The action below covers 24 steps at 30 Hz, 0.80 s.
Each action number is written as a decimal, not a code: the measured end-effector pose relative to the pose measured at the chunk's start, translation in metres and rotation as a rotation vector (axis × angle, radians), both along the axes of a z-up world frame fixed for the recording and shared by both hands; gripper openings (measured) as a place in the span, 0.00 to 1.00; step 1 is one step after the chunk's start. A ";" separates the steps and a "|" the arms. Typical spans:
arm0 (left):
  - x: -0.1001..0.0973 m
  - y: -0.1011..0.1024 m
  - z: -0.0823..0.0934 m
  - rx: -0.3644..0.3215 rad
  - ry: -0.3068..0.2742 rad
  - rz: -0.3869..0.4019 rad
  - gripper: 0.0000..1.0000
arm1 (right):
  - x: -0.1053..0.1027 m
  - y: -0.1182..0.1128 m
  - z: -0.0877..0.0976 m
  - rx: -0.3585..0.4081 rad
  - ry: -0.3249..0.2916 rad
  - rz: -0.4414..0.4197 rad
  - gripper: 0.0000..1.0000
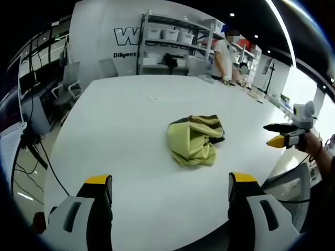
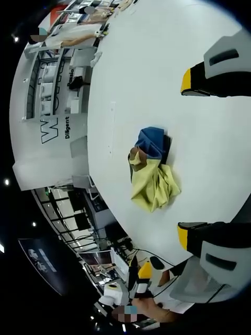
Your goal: Fold the garment on the visible template until the final outline fits inside the template.
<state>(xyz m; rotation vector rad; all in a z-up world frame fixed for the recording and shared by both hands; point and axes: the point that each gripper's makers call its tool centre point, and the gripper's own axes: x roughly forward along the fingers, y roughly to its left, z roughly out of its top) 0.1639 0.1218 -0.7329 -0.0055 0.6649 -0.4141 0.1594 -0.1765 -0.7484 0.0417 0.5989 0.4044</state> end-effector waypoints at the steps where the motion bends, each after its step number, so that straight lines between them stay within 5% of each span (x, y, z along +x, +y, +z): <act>1: 0.000 0.000 0.000 0.000 0.000 0.001 0.90 | 0.000 0.000 0.000 0.002 0.003 0.001 0.99; 24: 0.020 0.004 -0.007 0.004 0.020 0.003 0.87 | 0.026 0.010 -0.002 0.032 -0.004 0.017 0.99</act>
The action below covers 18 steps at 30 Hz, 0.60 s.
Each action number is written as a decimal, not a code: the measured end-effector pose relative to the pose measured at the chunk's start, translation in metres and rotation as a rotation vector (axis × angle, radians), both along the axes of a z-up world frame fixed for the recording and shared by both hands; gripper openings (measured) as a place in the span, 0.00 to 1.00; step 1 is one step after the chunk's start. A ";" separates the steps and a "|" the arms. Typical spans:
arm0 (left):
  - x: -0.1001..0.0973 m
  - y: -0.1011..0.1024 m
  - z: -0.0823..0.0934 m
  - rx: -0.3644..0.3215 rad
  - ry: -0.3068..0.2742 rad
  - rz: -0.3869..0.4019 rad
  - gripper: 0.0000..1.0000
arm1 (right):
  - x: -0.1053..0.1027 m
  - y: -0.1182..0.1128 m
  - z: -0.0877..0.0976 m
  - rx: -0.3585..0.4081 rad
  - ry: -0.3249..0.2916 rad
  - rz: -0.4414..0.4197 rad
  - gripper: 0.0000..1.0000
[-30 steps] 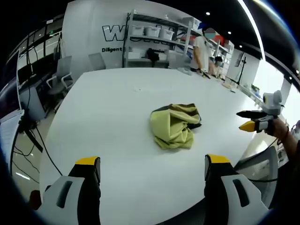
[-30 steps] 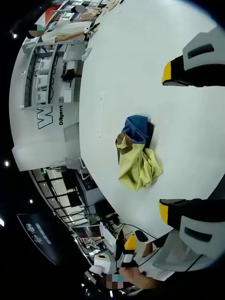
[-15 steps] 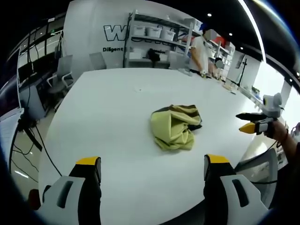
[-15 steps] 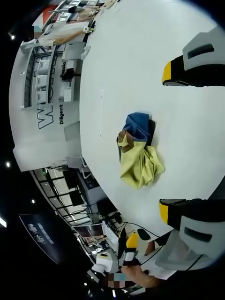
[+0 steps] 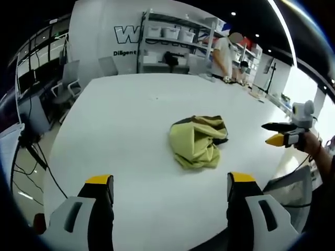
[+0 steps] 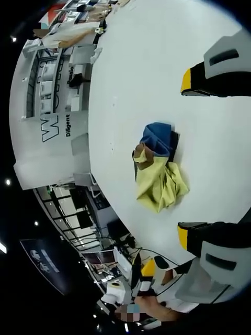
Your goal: Fold the garment on the visible template until the final outline fits inside the template.
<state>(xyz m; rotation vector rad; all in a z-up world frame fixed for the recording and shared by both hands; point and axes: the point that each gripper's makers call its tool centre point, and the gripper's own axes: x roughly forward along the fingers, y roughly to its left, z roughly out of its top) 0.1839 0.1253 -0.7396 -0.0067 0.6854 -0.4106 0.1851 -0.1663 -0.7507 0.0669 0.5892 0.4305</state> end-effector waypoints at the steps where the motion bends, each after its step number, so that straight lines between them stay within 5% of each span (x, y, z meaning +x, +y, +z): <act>1: 0.001 0.000 -0.001 0.000 0.006 0.000 0.87 | 0.002 0.001 0.000 0.005 0.001 0.002 0.99; 18: 0.034 -0.013 -0.002 -0.044 -0.010 -0.015 0.83 | 0.034 0.018 -0.008 0.025 0.000 0.038 0.98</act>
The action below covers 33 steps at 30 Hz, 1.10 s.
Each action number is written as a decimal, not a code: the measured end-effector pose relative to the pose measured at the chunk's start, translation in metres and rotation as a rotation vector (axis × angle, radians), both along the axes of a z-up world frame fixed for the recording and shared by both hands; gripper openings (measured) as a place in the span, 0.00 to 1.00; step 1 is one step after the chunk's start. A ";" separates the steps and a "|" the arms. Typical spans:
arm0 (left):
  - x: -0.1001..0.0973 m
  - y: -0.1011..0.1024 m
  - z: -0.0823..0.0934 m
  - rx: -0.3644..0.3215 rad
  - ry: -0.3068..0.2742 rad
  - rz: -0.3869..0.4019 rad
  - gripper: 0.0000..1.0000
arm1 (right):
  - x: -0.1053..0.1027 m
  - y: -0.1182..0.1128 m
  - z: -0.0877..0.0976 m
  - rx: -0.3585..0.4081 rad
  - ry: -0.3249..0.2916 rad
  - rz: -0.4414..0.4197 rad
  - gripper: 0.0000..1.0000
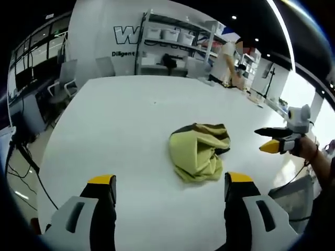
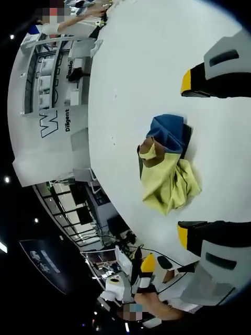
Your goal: Fold the garment on the visible template until the final outline fits inside the template.
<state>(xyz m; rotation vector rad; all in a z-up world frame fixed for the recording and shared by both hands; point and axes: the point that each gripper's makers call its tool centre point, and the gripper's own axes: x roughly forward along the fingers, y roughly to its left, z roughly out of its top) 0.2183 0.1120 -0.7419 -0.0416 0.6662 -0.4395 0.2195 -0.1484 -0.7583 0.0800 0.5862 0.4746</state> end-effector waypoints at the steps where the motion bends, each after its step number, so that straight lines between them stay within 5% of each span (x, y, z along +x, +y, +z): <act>1: 0.002 -0.001 -0.001 0.000 0.001 -0.004 0.83 | 0.003 0.001 -0.001 0.001 0.002 0.001 0.98; 12: 0.022 -0.007 -0.021 -0.003 0.020 -0.002 0.76 | 0.021 0.010 -0.012 0.006 -0.001 0.037 0.91; 17: 0.028 -0.011 -0.027 0.001 0.030 -0.010 0.73 | 0.025 0.013 -0.019 0.007 0.008 0.051 0.72; 22: 0.041 -0.019 -0.038 0.016 0.021 -0.035 0.70 | 0.036 0.016 -0.029 -0.010 0.011 0.072 0.67; 26: 0.047 -0.024 -0.045 0.002 0.033 -0.036 0.66 | 0.042 0.015 -0.033 -0.015 0.005 0.062 0.51; 33: 0.052 -0.036 -0.066 0.008 0.075 -0.070 0.60 | 0.050 0.018 -0.046 0.051 0.052 0.038 0.47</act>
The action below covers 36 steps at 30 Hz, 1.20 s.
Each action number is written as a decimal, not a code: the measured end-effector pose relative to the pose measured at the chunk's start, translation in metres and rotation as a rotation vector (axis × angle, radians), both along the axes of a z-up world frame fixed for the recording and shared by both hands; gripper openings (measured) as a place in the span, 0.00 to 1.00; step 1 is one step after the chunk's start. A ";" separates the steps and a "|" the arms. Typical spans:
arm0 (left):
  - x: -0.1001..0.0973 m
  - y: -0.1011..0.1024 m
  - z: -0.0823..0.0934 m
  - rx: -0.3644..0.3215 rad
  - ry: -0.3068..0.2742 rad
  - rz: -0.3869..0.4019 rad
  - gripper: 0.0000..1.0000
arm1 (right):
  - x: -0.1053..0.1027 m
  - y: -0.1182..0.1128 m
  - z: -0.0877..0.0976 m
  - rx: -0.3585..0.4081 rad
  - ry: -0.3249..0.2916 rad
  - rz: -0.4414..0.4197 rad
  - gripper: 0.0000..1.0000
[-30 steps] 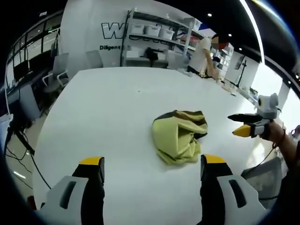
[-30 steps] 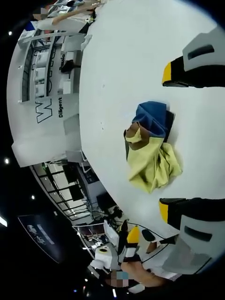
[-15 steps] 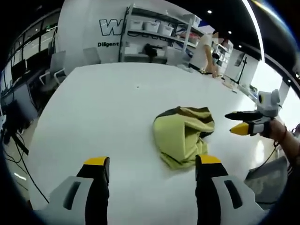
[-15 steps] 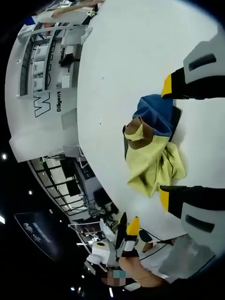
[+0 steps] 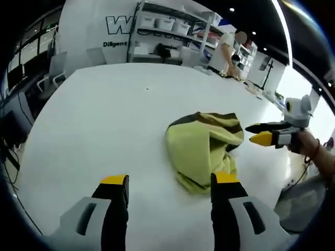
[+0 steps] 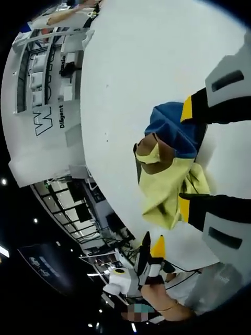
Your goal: Fold the garment on the visible template until the final outline fits inside the template.
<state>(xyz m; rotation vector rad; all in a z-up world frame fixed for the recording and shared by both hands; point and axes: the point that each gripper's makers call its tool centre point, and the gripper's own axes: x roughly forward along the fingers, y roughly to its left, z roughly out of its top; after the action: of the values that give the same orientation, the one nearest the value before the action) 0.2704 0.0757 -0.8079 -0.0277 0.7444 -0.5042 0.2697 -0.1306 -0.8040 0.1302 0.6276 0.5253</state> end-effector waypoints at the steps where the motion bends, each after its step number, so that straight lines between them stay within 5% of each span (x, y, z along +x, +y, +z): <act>1: 0.001 -0.001 -0.004 0.010 0.001 -0.005 0.58 | 0.001 0.001 -0.001 0.002 0.003 0.001 0.44; 11: 0.004 -0.013 -0.039 -0.008 0.073 -0.030 0.48 | 0.010 0.008 -0.014 -0.032 0.012 0.026 0.31; 23: 0.000 -0.028 -0.051 -0.032 0.114 -0.047 0.34 | 0.014 0.011 -0.022 -0.032 0.018 0.018 0.18; 27: -0.001 -0.038 -0.050 -0.083 0.122 -0.060 0.29 | 0.014 0.014 -0.022 -0.028 0.016 0.019 0.01; 36: -0.008 -0.051 -0.050 -0.092 0.130 -0.096 0.13 | 0.016 0.010 -0.022 -0.079 -0.002 0.027 0.00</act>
<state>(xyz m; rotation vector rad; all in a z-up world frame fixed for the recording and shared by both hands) 0.2620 0.0251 -0.8582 -0.1121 0.8522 -0.6323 0.2855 -0.1203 -0.8261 0.0461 0.6477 0.5259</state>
